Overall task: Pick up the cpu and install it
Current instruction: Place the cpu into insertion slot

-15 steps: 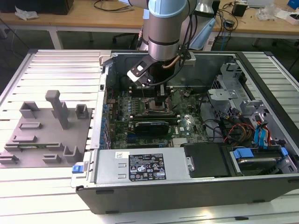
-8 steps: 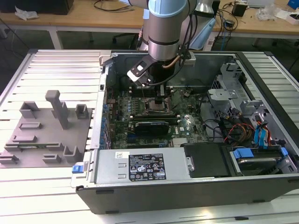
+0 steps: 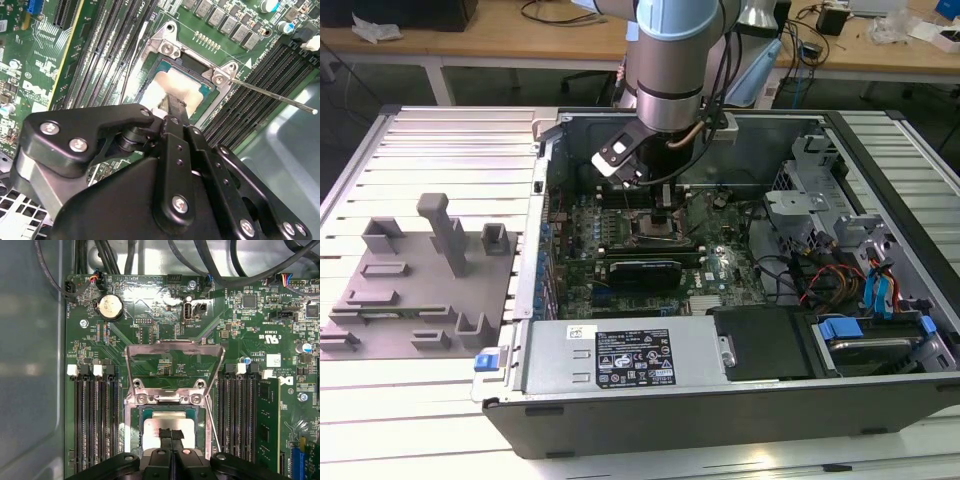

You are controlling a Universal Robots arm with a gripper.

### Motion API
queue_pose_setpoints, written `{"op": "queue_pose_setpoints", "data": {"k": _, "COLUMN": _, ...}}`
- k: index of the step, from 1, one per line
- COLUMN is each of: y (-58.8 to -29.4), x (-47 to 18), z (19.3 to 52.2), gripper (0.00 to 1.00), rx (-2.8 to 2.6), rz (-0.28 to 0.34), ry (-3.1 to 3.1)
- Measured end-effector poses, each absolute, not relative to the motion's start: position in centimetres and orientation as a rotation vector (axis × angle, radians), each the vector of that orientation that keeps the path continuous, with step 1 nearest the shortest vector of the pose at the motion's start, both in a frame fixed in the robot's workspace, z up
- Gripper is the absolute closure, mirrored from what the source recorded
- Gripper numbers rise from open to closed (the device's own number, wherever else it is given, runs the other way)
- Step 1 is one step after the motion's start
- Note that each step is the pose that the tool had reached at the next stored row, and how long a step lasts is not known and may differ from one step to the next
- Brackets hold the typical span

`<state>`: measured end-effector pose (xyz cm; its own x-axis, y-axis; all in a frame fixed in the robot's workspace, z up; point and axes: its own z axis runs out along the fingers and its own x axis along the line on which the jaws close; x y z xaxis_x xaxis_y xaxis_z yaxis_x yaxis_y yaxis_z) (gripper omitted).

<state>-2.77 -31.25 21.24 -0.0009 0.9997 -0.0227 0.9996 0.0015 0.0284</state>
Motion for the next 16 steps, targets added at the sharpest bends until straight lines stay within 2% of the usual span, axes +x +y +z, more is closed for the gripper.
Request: {"op": "queue_pose_setpoints", "data": {"k": 16, "y": -31.26, "x": -2.78, "z": 20.35, "gripper": 0.89, "rx": 2.195, "rz": 0.006, "ry": 2.197}}
